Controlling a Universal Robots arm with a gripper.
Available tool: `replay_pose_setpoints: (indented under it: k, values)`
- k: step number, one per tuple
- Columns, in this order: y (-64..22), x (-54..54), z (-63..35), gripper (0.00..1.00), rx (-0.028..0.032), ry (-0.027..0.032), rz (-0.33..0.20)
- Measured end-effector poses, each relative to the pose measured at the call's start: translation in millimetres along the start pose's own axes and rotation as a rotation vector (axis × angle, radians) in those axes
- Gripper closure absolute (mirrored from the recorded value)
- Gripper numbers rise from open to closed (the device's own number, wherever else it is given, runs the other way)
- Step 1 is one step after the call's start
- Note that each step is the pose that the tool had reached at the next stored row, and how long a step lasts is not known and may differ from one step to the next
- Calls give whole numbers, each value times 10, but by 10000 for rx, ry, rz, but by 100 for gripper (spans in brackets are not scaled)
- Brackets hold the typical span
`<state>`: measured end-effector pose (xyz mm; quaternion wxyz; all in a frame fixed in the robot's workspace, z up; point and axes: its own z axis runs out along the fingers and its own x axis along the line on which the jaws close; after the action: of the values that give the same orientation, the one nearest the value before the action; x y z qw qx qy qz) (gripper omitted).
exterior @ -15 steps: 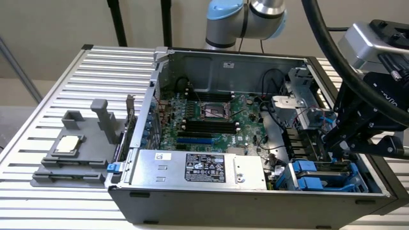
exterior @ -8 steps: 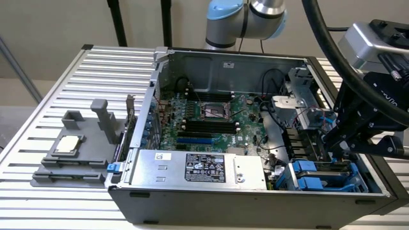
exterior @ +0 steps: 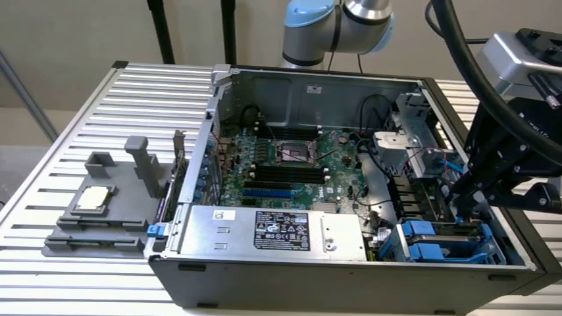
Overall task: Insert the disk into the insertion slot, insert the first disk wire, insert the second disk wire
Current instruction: 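Insert the second disk wire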
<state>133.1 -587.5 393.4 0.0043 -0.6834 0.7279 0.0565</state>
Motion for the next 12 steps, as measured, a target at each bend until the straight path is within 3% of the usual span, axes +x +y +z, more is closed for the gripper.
replay_pose_setpoints:
  k: [5,10,11,12]
  values:
    - [-34,-4,88,76,3,25,2]
    - [-56,-9,156,74,14,182,14]
    - [-60,-10,171,67,15,207,15]
    - [-64,-12,185,67,17,225,16]
